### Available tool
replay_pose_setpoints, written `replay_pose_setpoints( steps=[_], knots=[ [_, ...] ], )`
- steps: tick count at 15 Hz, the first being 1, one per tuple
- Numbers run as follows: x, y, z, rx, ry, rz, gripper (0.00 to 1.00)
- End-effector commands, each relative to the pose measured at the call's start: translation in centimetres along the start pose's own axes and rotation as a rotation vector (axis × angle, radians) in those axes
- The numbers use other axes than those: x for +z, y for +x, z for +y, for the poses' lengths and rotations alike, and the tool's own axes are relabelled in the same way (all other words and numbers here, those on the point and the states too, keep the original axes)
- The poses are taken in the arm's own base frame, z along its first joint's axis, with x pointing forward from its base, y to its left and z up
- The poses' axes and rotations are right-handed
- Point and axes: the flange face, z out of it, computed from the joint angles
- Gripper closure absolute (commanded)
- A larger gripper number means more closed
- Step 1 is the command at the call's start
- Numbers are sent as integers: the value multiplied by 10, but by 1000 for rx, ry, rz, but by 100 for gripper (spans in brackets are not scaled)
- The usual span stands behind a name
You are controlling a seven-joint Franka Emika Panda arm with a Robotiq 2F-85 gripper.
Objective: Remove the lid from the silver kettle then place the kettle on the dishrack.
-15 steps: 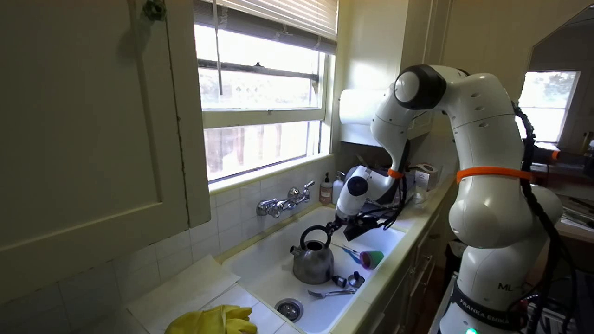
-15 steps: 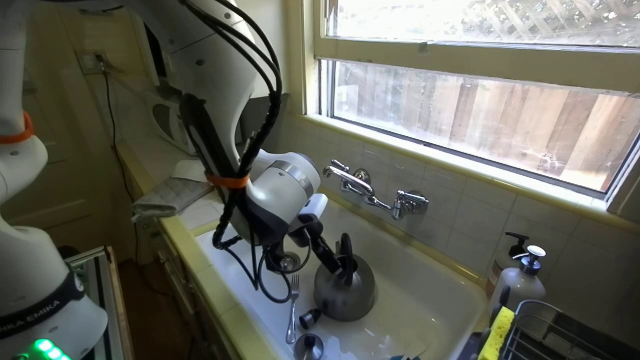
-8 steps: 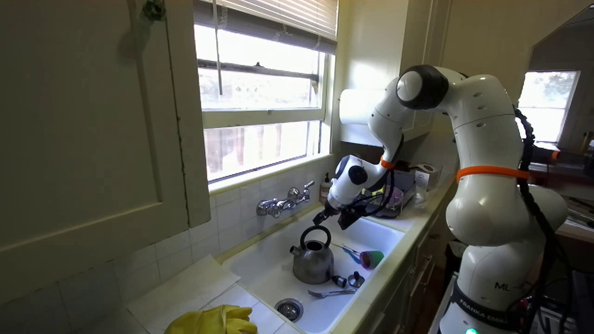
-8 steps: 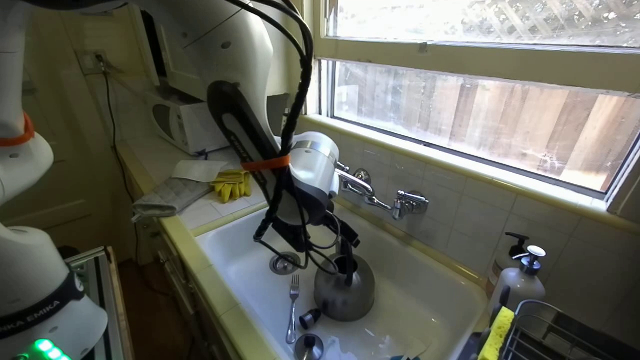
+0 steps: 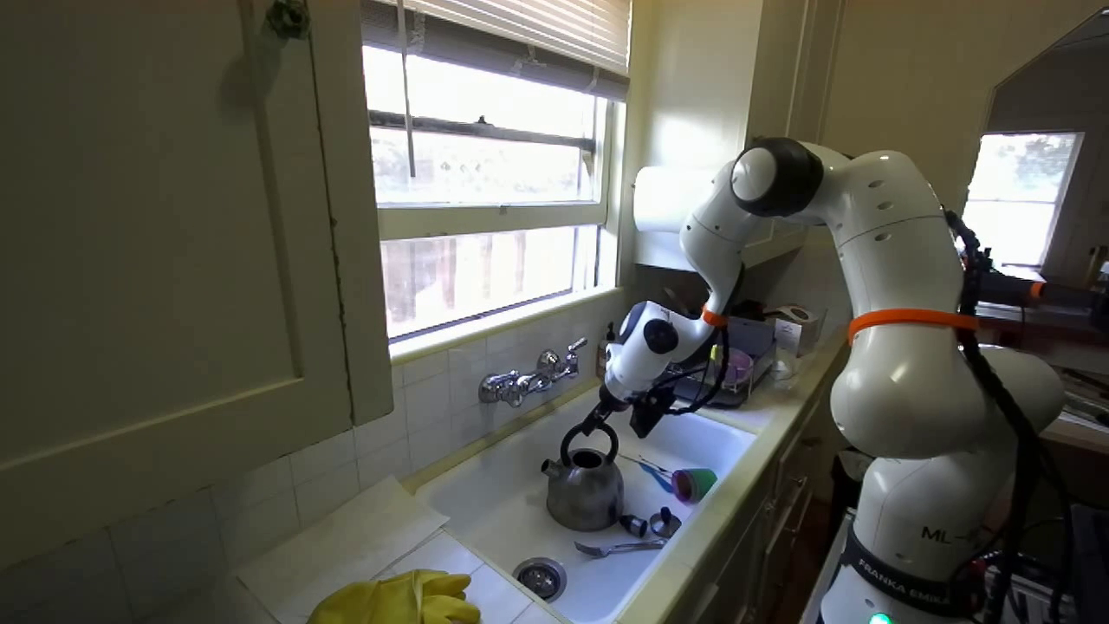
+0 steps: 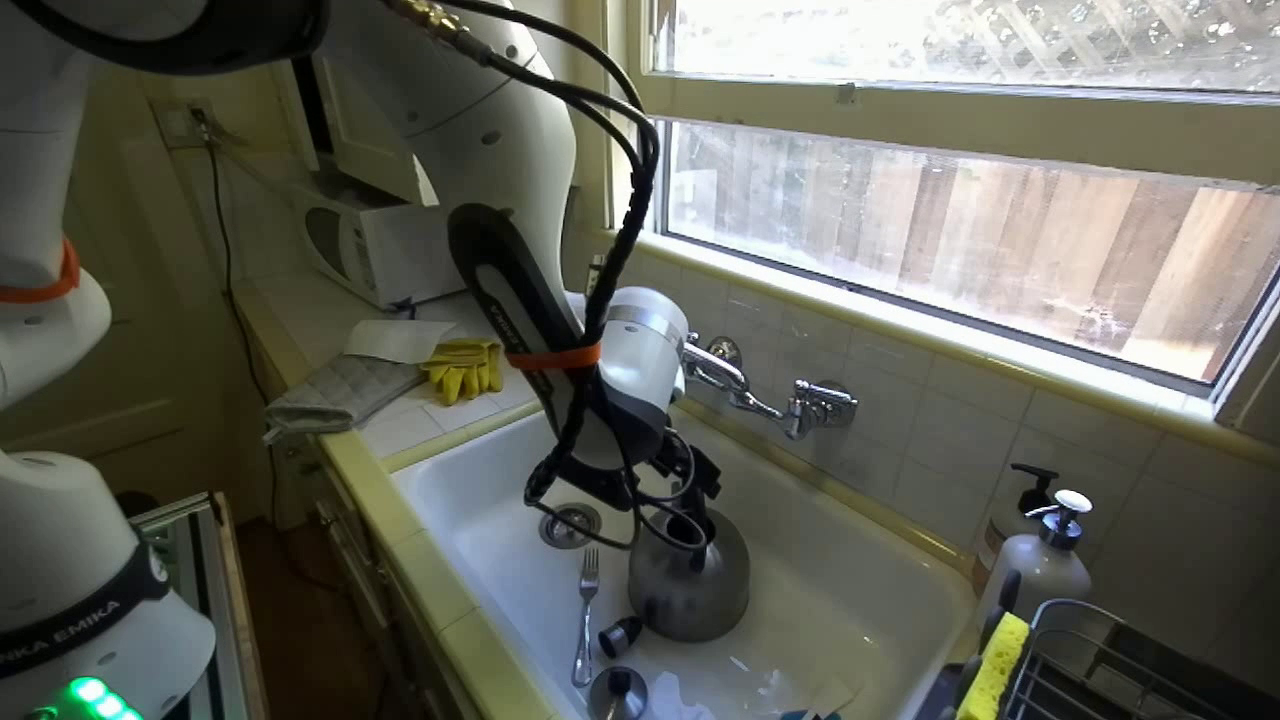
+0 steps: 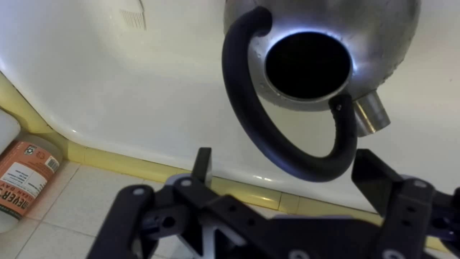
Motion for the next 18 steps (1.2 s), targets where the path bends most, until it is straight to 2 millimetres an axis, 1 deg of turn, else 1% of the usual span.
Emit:
replay_pose_setpoints(
  steps=[1, 3, 5, 7, 8, 9, 10, 11, 12, 13, 14, 15, 18],
  knots=[
    [12, -11, 9, -53, -4, -33, 0],
    [17, -12, 11, -75, -7, -32, 0],
    [20, -10, 9, -90, -2, -28, 0],
    [23, -7, 6, -101, 4, -19, 19],
    [24, -4, 4, -107, 10, -14, 27],
    [26, -4, 2, -113, 15, -12, 22],
    [27, -2, 0, -117, 17, -9, 9],
    [30, -2, -2, -120, 19, -9, 5],
    [31, -2, -4, -125, 22, -7, 3],
    [33, -2, -5, -127, 25, -7, 13],
    [34, -2, -6, -131, 26, -7, 29],
    [36, -3, -7, -132, 28, -8, 29],
    [41, -5, -7, -138, 30, -13, 51]
  ],
)
